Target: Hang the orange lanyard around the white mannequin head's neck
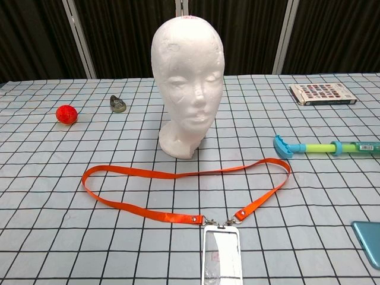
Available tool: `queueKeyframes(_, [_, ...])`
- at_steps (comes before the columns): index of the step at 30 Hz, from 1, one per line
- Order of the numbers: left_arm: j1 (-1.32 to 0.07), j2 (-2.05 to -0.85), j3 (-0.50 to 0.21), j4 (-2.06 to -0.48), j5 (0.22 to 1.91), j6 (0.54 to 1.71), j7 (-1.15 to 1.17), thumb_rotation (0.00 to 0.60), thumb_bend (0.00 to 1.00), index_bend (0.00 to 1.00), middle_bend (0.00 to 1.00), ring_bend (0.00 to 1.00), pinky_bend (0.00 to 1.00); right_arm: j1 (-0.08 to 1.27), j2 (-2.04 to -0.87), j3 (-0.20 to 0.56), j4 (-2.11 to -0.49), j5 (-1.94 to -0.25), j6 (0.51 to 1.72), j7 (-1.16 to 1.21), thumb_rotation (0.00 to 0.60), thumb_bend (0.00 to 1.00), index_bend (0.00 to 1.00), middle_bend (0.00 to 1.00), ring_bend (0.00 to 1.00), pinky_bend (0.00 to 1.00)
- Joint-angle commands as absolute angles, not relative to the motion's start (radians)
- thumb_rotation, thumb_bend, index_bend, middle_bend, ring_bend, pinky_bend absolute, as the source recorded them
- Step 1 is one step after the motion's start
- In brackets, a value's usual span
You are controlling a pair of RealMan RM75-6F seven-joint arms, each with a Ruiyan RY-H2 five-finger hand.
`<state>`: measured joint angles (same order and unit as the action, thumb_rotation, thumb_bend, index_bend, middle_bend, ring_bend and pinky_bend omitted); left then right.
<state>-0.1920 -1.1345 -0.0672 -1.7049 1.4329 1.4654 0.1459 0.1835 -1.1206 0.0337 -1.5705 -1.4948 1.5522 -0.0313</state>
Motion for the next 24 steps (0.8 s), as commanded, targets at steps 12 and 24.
queueKeyframes(12, [-0.208, -1.139, -0.082, -1.699, 1.421, 1.430, 0.150, 0.600, 0.00, 0.00, 0.00, 0.00, 0.00, 0.357, -1.146, 0.059, -1.624, -1.489, 1.223, -0.022, 0.600, 0.03, 0.12, 0.00, 0.00, 0.00])
queueKeyframes(24, [-0.248, -1.171, -0.110, -1.654, 1.359, 1.357, 0.169, 0.600, 0.00, 0.00, 0.00, 0.00, 0.00, 0.629, -1.340, 0.175, -1.559, -1.288, 0.891, -0.224, 0.600, 0.27, 0.42, 0.00, 0.00, 0.00])
